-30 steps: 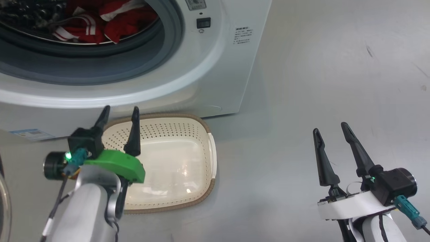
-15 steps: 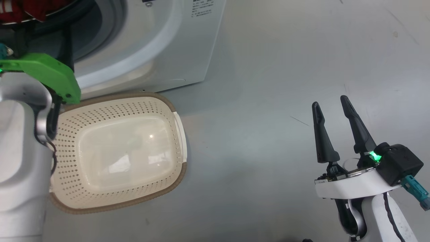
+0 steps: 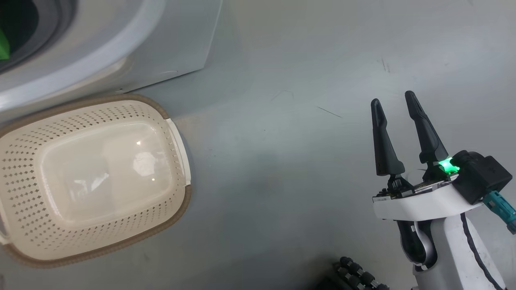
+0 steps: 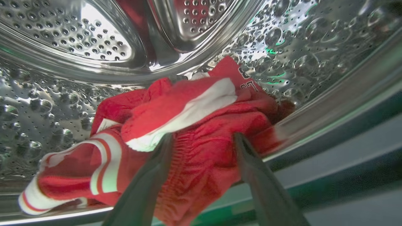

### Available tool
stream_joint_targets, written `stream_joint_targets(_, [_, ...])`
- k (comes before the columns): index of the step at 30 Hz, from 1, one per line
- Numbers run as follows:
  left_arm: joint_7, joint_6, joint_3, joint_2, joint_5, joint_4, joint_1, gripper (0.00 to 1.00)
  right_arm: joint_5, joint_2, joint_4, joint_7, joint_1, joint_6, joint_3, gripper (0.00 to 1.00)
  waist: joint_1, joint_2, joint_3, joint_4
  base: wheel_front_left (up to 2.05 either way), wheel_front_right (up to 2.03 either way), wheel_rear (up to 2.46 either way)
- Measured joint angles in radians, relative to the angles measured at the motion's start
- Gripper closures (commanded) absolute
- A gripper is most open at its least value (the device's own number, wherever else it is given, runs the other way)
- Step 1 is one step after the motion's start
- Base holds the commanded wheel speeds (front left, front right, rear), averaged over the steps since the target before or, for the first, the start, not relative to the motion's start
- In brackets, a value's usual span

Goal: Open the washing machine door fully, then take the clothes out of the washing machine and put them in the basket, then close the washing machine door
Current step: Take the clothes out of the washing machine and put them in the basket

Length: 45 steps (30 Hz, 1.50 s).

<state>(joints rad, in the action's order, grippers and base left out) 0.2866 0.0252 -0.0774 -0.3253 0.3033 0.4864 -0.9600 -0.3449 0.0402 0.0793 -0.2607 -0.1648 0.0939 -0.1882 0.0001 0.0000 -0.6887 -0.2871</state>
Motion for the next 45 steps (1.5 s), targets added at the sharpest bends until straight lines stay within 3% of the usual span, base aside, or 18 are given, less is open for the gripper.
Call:
stream_joint_targets(5, [-0.003,0.013,0.001,-0.008,-0.029,0.036,-0.020,0.00,-0.001,0.000,-0.012,0.000,-0.011,-0.004,0.002,0.00,0.0000,0.0000,-0.020,-0.022,0.00,0.00,0.00])
stream_joint_targets(6, [-0.003,0.014,0.000,-0.011,-0.032,0.044,-0.028,0.05,-0.001,0.000,-0.014,0.000,-0.012,-0.006,0.002,0.00,0.0000,0.0000,-0.023,-0.026,0.00,0.00,0.00])
stream_joint_targets(8, [-0.003,0.024,-0.001,-0.021,-0.046,0.060,-0.040,0.80,-0.002,0.000,-0.017,0.000,-0.012,-0.009,0.003,0.00,0.0000,0.0000,-0.027,-0.031,0.00,0.00,0.00])
stream_joint_targets(9, [-0.003,0.024,-0.002,-0.024,-0.052,0.065,-0.042,1.00,-0.003,0.000,-0.018,0.000,-0.012,-0.009,0.003,0.00,0.0000,0.0000,-0.028,-0.033,0.00,0.00,0.00])
stream_joint_targets(19, [-0.057,0.031,-0.012,-0.003,-0.056,0.128,-0.056,1.00,-0.006,0.000,-0.026,0.000,-0.018,-0.015,0.022,0.00,0.0000,0.0000,-0.014,-0.021,0.00,0.00,0.00])
stream_joint_targets(22, [-0.106,0.032,-0.004,0.034,-0.044,0.136,-0.056,1.00,0.003,0.000,-0.027,0.000,-0.018,-0.017,0.041,0.00,-0.0001,0.0000,-0.006,-0.003,0.00,0.00,0.00])
stream_joint_targets(33, [-0.290,0.036,0.019,0.079,-0.022,0.130,-0.039,1.00,0.039,0.000,-0.033,0.000,-0.015,-0.017,0.062,0.00,-0.0001,0.0000,0.036,0.056,0.00,0.00,0.00])
stream_joint_targets(45, [-0.514,0.040,0.060,0.144,0.021,0.077,0.088,1.00,0.066,0.000,-0.046,0.000,-0.004,-0.013,0.075,0.00,-0.0001,0.0000,0.104,0.112,0.00,0.00,0.00])
